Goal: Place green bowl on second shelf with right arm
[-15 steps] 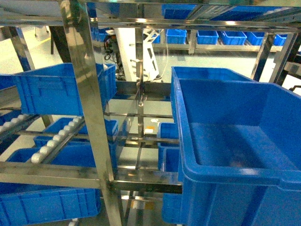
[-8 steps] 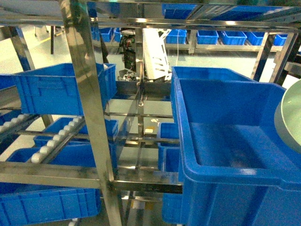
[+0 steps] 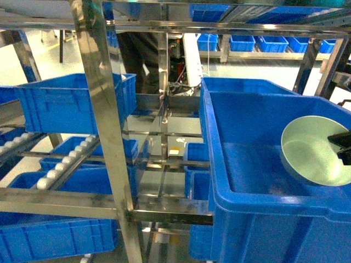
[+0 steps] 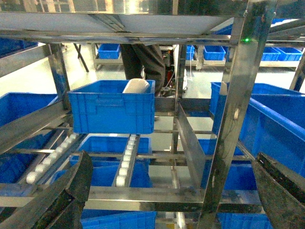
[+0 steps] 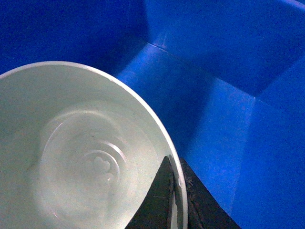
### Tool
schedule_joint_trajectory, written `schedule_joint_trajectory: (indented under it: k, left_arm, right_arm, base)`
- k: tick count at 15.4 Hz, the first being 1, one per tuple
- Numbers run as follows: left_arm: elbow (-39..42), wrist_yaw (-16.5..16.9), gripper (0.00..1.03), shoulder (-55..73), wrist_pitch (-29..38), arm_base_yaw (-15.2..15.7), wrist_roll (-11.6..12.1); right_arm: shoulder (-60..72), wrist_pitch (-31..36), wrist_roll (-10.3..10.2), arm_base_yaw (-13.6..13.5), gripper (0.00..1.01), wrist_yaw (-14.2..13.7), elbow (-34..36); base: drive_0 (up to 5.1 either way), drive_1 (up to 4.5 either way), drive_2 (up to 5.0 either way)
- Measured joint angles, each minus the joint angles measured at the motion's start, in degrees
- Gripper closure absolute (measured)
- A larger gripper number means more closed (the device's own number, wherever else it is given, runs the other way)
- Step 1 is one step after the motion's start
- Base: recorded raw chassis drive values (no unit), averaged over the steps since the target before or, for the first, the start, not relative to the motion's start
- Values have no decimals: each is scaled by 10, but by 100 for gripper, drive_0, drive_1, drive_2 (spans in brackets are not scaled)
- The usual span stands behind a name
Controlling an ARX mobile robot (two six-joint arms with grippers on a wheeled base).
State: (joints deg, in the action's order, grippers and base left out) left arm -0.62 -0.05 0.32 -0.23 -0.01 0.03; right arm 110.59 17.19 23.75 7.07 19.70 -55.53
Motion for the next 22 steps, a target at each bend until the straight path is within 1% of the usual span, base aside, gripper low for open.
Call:
schedule_joint_trajectory:
  k: [2, 3, 4, 6, 7, 10, 11, 12, 13, 14, 15, 17, 18, 20, 22]
  left_arm:
    - [0, 0, 5, 0, 0, 0, 0]
    - [0, 0, 5, 0, 0, 0, 0]
    - [0, 0, 5, 0, 0, 0, 0]
    - [0, 0, 5, 0, 0, 0, 0]
    - [0, 0, 5, 0, 0, 0, 0]
    - [0, 0, 5, 0, 0, 0, 0]
    - [0, 0, 5, 0, 0, 0, 0]
    - [0, 0, 5, 0, 0, 0, 0]
    - [0, 0, 5, 0, 0, 0, 0]
    - [0, 0, 5, 0, 0, 0, 0]
    - [0, 0, 5, 0, 0, 0, 0]
    - [0, 0, 5, 0, 0, 0, 0]
    - [0, 0, 5, 0, 0, 0, 0]
    - [0, 0, 5, 0, 0, 0, 0]
    - [0, 0, 5, 0, 0, 0, 0]
  right_arm:
    - [47, -36, 16, 0, 99, -6, -52]
    - [54, -60, 28, -5, 99, -9, -63]
    - [57, -59, 36, -9, 99, -14, -70]
    - [57, -76, 46, -23, 99, -15, -86]
    - [62, -73, 46, -27, 99, -14, -87]
    - [73, -66, 44, -25, 99, -15, -73]
    - [75, -66, 44, -25, 99, -9, -68]
    - [80, -59, 38, -22, 99, -8, -66]
    - [87, -59, 37, -17, 99, -5, -65]
    - [102, -56, 32, -4, 99, 1, -65]
    - [108, -57, 29, 2, 99, 2, -65]
    - [116, -48, 26, 5, 99, 3, -65]
    - [117, -41, 19, 0, 98, 3, -65]
    - [117, -37, 7, -16, 77, 5, -66]
    - [117, -25, 0, -23, 53, 6, -66]
  base:
    - [0, 0, 0]
    - [0, 0, 0]
    - [0, 0, 0]
    - [0, 0, 0]
    - [0, 0, 0]
    - [0, 0, 0]
    - [0, 0, 0]
    - [0, 0, 0]
    - [0, 0, 0]
    - [0, 0, 0]
    - [0, 0, 0]
    - [0, 0, 0]
    - [0, 0, 0]
    - [0, 0, 0]
    - [0, 0, 0]
